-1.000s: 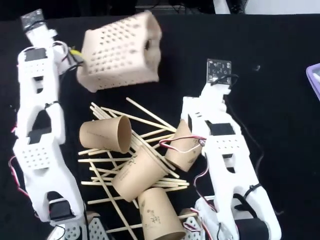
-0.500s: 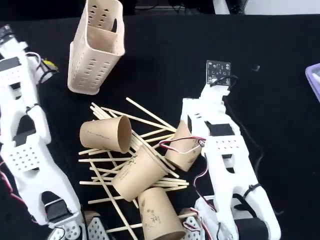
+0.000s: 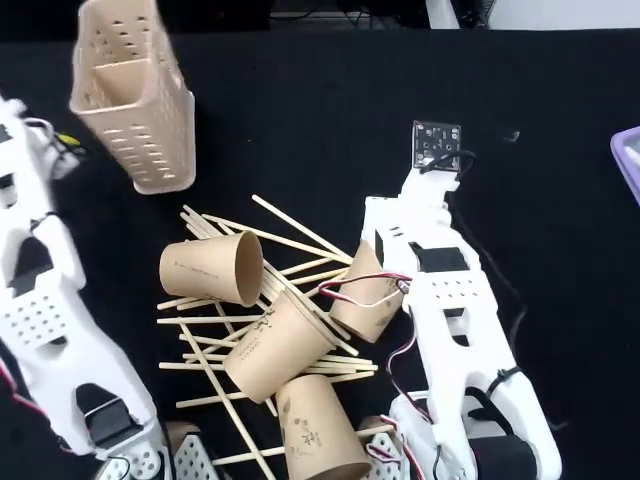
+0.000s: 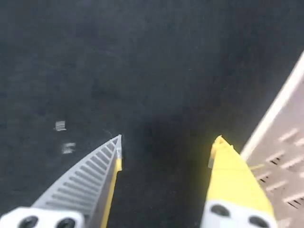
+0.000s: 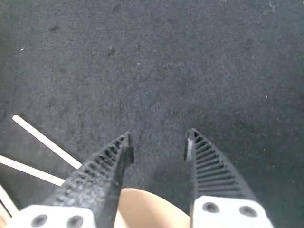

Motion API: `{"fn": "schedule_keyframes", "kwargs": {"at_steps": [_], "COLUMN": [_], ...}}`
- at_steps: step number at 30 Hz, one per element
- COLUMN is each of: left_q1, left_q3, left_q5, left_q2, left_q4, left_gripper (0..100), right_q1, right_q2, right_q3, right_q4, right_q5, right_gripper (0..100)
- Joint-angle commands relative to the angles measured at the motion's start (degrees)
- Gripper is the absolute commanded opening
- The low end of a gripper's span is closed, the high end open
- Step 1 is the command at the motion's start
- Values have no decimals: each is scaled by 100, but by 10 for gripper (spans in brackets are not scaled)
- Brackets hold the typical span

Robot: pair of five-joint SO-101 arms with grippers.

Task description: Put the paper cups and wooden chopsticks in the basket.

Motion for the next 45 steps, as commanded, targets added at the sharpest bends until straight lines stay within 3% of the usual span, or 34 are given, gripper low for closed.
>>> {"fn": "schedule_keyframes", "kwargs": {"at_steps": [1, 7, 14, 20, 27, 43, 45], "left_q1": [-391, -409, 435, 1059, 1543, 1552, 1560], "left_q3": [-1244, -2905, -4171, -4013, -3547, -1807, -1789], "left_q5": [378, 1222, 1442, 1987, 2013, 1969, 1969], "left_q2": [-888, -1284, -1310, -1363, -1336, -1301, -1301], "left_q4": [782, 2303, 3490, 3499, 3490, 3103, 3103], "left_gripper": [297, 301, 301, 300, 300, 294, 245], "right_q1": [-70, -70, -70, -70, -70, -70, -70], "right_q2": [-92, -92, -84, -84, -92, -101, -101], "right_q3": [-13, -13, -13, 40, 31, 48, 57], "right_q4": [-105, -114, -97, -123, -123, -123, -123], "right_q5": [-9, -9, -9, -9, 0, 0, 0], "right_gripper": [184, 184, 184, 184, 184, 184, 184]}}
